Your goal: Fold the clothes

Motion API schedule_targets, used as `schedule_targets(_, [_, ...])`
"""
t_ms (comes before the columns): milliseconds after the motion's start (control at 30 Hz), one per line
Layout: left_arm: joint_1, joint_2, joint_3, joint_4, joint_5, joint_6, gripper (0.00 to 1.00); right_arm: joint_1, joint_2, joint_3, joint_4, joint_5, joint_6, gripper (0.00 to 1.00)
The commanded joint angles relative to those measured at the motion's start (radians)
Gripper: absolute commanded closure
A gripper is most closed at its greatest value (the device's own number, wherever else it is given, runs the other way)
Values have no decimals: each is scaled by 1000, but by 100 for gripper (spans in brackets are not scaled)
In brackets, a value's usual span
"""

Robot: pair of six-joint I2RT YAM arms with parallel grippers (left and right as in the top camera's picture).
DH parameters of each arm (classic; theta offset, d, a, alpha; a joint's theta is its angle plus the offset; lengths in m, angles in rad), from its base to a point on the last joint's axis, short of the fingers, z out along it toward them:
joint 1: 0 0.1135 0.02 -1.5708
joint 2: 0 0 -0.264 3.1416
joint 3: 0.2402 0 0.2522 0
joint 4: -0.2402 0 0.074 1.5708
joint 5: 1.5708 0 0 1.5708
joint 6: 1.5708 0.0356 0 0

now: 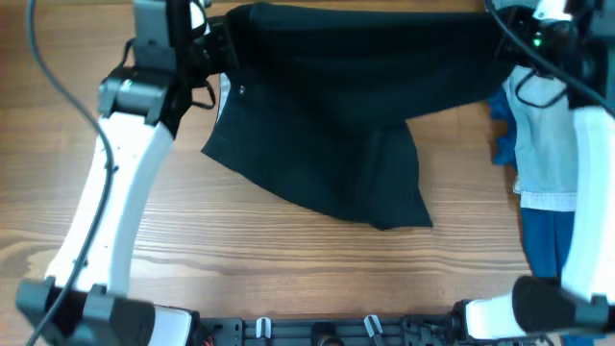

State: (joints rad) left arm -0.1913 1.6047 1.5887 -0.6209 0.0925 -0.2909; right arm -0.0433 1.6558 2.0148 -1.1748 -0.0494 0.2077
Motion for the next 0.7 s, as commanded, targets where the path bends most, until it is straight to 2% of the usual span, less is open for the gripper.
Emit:
schedule_targets(0, [30, 52, 8, 54, -75, -12, 96, -22, 85, 17, 19, -38, -8, 96])
schedule_targets(200, [56, 117, 8, 139, -93, -4, 96, -22, 266, 17, 77, -108, -46, 96])
schedule_targets(367, [110, 250, 8, 229, -58, -9, 96, -22, 377, 17, 184, -109, -74, 96])
schedule_targets(567, [118, 381, 8, 298, -37, -11, 96, -22, 394, 17, 262, -106, -77, 96])
schedule_targets(667, [122, 396, 8, 302, -34, -67, 96, -22, 394, 17, 243, -125, -77, 96])
